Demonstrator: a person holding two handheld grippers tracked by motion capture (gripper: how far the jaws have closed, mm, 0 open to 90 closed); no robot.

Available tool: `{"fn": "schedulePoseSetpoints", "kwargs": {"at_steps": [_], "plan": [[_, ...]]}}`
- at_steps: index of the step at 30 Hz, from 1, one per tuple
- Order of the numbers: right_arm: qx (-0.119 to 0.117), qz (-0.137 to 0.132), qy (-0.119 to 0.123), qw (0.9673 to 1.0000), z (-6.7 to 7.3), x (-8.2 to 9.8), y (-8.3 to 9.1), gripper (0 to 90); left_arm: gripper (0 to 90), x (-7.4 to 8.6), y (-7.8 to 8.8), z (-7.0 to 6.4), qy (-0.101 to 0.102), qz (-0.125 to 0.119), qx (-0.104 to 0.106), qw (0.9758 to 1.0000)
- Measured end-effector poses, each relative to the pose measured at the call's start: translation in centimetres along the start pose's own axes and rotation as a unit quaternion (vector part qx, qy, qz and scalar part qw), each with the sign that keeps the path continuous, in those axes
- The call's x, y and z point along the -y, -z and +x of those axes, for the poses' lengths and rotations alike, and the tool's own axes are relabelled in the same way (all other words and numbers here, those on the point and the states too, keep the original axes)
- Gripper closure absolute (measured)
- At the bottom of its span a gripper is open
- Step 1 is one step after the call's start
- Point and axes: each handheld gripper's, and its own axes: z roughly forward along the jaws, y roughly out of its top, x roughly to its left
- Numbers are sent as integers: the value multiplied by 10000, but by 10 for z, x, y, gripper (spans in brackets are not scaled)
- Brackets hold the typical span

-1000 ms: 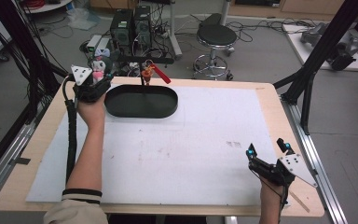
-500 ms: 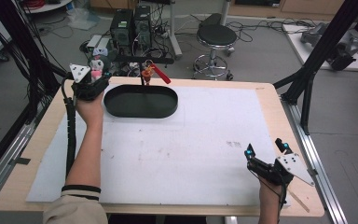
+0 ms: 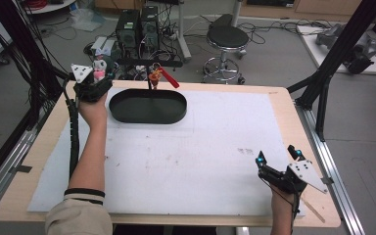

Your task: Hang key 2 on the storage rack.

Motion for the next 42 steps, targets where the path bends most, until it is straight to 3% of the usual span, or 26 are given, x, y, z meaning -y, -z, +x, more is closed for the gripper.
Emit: {"fn": "schedulePoseSetpoints", "kwargs": {"at_steps": [5, 10, 16, 20, 25, 28, 34, 42], "plan": [[-9, 35, 50, 10000, 1, 1, -1, 25, 520, 2, -3, 4, 89, -30, -6, 10000], [-10, 57, 43, 10000, 2, 2, -2, 25, 503, 7, -7, 8, 130, 104, -36, 9999], [0, 51, 12, 10000, 1, 2, -2, 25, 444, 10, -9, 10, 150, 147, -115, 9997], [6, 42, 29, 10000, 0, 2, -1, 25, 325, 10, -9, 12, 331, 106, -96, 9993], [1, 19, 3, 10000, 0, 2, -1, 24, 150, 8, -6, 13, 318, 129, -205, 9992], [-10, 9, 4, 10000, 0, 1, -1, 25, 114, 8, -5, 14, 344, 178, -147, 9991], [-6, -37, 6, 10000, 0, 0, 0, 25, 17, 7, 6, 14, 317, 22, -15, 9995], [-42, -71, -63, 9999, 1, -2, 1, 25, 17, 5, 30, 14, 247, -211, 129, 9994]]}}
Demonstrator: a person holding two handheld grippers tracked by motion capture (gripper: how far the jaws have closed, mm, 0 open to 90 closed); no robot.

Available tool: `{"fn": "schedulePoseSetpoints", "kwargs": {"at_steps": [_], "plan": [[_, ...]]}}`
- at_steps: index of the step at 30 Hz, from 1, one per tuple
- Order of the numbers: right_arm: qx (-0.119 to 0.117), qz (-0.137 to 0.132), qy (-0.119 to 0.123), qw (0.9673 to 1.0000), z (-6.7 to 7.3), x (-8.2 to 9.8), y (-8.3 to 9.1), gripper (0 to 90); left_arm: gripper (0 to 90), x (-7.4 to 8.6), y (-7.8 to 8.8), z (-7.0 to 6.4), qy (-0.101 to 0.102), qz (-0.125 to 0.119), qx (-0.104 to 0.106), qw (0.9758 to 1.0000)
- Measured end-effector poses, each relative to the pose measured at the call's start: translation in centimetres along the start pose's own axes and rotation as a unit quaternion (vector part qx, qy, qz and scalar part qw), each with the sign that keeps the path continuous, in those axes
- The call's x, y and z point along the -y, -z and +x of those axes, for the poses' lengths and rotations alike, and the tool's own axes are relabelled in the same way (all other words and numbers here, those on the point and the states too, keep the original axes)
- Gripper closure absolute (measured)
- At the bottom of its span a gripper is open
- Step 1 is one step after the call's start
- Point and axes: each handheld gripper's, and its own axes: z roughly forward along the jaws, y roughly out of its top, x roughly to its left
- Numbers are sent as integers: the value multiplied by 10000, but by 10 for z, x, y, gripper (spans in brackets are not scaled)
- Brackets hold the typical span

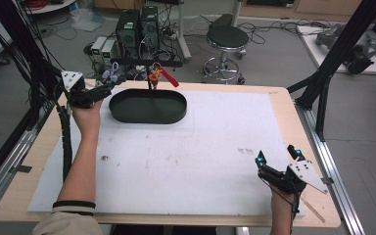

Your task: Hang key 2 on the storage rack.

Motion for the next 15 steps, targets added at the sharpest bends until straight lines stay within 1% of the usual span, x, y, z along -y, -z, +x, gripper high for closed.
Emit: {"fn": "schedulePoseSetpoints", "kwargs": {"at_steps": [3, 7, 11, 12, 13, 15], "plan": [[-2, -43, 18, 10000, 0, -1, 0, 25, 17, -1, 13, 0, 18, -111, 69, 9999], [-12, -121, -33, 9999, -1, -3, 1, 25, 17, -1, 29, 1, 66, -205, 109, 9997], [-26, -193, -149, 9997, 0, -4, 3, 25, 17, -1, 42, 3, 123, -242, 115, 9996], [-39, -219, -116, 9997, 1, -5, 3, 25, 16, -1, 46, 4, 106, -261, 131, 9995], [-27, -229, -96, 9997, 1, -6, 3, 24, 17, 0, 51, 5, 127, -350, 170, 9992], [-21, -217, -98, 9997, 2, -6, 3, 25, 17, 1, 58, 5, 132, -414, 178, 9989]]}}
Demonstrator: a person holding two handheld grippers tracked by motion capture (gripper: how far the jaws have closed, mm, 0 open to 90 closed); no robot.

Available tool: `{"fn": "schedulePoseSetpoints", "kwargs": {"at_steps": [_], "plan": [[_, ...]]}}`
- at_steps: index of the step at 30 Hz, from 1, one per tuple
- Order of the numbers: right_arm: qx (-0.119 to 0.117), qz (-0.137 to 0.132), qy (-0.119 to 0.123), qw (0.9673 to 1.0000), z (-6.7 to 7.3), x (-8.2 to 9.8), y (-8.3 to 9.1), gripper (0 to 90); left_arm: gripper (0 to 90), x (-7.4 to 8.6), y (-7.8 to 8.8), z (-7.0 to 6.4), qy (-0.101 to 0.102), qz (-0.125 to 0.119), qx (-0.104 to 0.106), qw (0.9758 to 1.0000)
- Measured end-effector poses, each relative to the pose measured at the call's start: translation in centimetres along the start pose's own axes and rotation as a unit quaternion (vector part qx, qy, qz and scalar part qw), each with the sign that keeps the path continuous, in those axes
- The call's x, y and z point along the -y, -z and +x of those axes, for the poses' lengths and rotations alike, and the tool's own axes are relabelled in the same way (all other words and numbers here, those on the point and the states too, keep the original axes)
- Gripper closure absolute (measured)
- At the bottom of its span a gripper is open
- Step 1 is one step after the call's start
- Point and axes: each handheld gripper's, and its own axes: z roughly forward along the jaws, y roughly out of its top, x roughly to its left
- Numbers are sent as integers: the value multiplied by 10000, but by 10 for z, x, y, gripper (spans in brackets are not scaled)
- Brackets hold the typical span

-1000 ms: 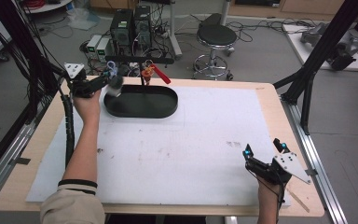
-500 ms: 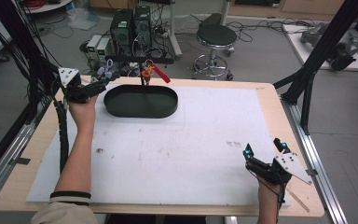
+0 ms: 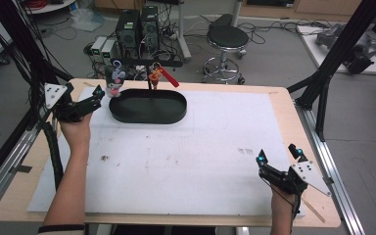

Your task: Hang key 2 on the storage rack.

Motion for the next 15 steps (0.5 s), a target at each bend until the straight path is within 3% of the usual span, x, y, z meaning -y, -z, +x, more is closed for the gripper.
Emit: {"fn": "schedulePoseSetpoints", "kwargs": {"at_steps": [15], "plan": [[-122, -42, 52, 9999, 7, -3, -3, 25, 17, -3, 53, 9, -77, -133, 149, 9998]]}}
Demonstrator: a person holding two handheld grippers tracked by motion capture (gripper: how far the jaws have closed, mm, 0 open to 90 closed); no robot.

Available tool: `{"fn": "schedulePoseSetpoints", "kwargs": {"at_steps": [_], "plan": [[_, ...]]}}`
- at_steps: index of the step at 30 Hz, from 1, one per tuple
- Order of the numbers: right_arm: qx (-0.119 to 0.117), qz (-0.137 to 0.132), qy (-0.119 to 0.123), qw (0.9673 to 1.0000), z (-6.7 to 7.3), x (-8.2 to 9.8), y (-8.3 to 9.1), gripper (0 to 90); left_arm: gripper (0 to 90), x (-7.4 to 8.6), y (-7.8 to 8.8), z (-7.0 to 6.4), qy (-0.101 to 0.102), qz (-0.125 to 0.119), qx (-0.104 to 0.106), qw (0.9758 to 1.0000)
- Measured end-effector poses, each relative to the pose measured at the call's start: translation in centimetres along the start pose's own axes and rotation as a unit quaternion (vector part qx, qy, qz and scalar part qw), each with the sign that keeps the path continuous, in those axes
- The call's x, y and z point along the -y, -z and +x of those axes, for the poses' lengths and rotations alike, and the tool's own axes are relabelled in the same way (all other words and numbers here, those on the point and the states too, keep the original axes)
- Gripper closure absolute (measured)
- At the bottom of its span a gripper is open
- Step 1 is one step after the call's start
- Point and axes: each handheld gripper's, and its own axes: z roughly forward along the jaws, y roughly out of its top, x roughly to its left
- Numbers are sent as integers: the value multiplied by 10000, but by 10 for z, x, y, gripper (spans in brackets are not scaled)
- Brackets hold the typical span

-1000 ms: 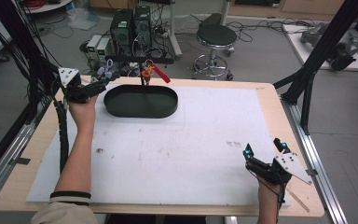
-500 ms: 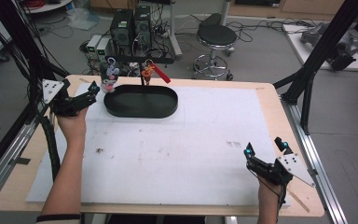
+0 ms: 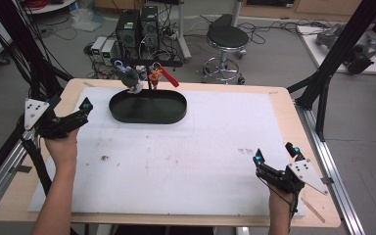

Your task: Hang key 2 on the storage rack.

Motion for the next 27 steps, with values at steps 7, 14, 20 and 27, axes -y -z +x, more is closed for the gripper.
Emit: {"fn": "schedulePoseSetpoints", "kwargs": {"at_steps": [7, 14, 20, 27], "plan": [[-51, 5, -6, 10000, 4, -2, 0, 24, 17, 4, 26, 5, 70, -56, 109, 9999], [-131, 7, 19, 9999, 9, -3, -1, 25, 17, 16, 48, 13, 39, -24, 313, 9995], [-110, 16, 27, 9999, 9, -4, 0, 25, 17, 23, 61, 17, -26, -31, 449, 9990], [-68, -16, 17, 10000, 8, -4, 3, 25, 17, 31, 75, 19, -141, 32, 442, 9989]]}}
